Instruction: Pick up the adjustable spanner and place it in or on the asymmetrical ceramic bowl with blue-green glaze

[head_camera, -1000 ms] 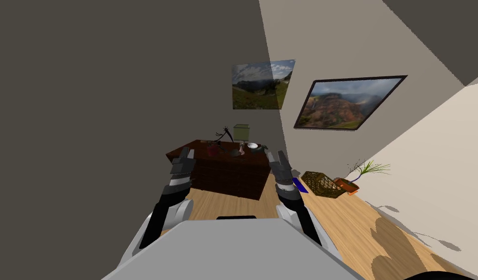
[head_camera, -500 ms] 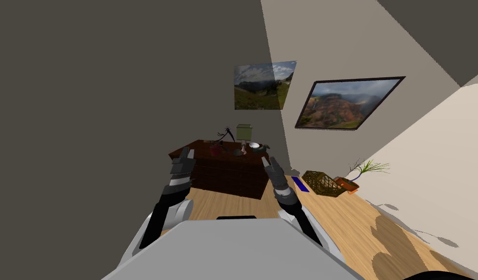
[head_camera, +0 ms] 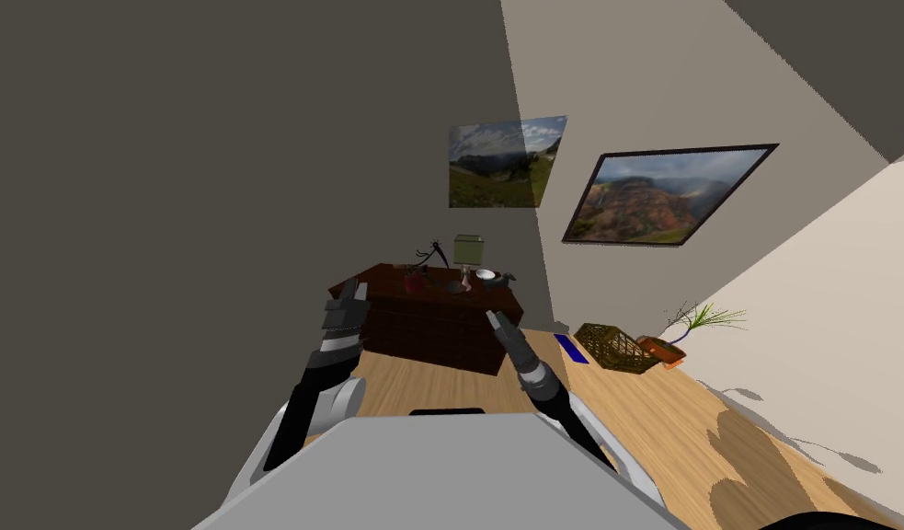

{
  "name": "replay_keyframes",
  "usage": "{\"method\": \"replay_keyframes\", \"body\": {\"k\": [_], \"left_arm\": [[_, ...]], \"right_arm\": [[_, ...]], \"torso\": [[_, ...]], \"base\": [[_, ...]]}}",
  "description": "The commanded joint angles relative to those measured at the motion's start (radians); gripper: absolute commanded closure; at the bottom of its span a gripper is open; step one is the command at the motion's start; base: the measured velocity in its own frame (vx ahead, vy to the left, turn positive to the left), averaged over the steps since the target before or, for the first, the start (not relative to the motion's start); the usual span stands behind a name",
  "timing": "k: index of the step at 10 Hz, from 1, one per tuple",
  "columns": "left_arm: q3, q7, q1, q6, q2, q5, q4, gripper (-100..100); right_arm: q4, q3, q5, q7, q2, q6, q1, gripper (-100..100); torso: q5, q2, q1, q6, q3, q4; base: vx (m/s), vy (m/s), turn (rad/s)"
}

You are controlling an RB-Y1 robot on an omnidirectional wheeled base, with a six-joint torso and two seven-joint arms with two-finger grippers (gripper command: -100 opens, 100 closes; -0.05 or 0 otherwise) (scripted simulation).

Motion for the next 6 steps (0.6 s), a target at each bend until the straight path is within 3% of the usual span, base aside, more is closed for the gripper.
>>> {"method": "replay_keyframes", "body": {"k": [1,2,6], "left_arm": [[0.000,0.000,0.000,0.000,0.000,0.000,0.000,0],[0.000,0.000,0.000,0.000,0.000,0.000,0.000,0],[0.000,0.000,0.000,0.000,0.000,0.000,0.000,0]], "right_arm": [[0.028,0.008,0.009,0.000,-0.045,-0.020,0.007,-100],[0.066,0.026,0.027,-0.002,-0.077,-0.032,0.014,-100],[0.106,0.044,0.047,-0.004,-0.174,-0.042,0.022,-100]], "torso": [[0.000,0.000,0.000,0.000,0.000,0.000],[0.000,-0.001,0.000,0.000,0.000,0.000],[0.000,0.000,0.000,0.000,0.000,0.000]], "base": [[-0.029,0.078,0.018],[-0.037,0.096,0.046],[-0.032,0.076,0.028]]}}
